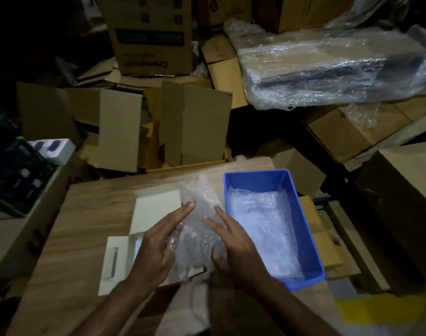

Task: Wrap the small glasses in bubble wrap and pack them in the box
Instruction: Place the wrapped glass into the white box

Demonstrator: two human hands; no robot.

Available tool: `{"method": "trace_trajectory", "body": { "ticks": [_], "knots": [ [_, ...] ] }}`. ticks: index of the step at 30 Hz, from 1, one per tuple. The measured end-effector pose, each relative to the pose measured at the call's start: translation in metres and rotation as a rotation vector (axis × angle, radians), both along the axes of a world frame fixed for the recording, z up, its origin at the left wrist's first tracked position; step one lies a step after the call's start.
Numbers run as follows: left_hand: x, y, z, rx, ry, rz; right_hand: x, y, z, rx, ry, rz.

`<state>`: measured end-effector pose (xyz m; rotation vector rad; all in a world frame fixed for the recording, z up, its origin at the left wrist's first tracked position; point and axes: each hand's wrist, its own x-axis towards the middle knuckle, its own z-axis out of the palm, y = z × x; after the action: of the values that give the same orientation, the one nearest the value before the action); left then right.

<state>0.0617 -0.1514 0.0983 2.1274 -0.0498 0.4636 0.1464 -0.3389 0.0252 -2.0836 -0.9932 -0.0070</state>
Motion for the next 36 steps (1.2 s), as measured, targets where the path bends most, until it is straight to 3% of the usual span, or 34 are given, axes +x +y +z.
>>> {"method": "trace_trajectory", "body": {
  "ticks": [6,9,14,17,20,25,29,36],
  "knots": [
    [-0.044,0.057,0.001,-0.077,0.018,0.146,-0.01,0.037,0.034,0.167,0.129,0.052],
    [-0.058,0.082,0.0,-0.238,0.16,0.161,-0.006,0.047,0.058,0.168,0.322,0.168],
    [-0.07,0.097,0.002,-0.633,0.436,0.231,0.007,0.078,0.085,0.247,1.17,0.103],
    [-0.071,0.095,-0.006,-0.821,0.476,0.354,0.001,0.088,0.07,0.479,1.716,0.035],
    [-0.07,0.091,-0.015,-0.975,0.504,0.543,-0.022,0.094,0.052,0.62,1.946,0.069],
    [-0.081,0.097,-0.029,-0.992,0.546,0.656,-0.055,0.1,0.036,0.443,1.638,0.015],
    [-0.091,0.107,-0.035,-0.933,0.538,0.642,-0.052,0.106,0.034,0.357,1.333,-0.278],
    [-0.095,0.136,-0.043,-0.89,0.548,0.688,-0.051,0.101,0.035,0.312,1.077,-0.219]
  ]
}}
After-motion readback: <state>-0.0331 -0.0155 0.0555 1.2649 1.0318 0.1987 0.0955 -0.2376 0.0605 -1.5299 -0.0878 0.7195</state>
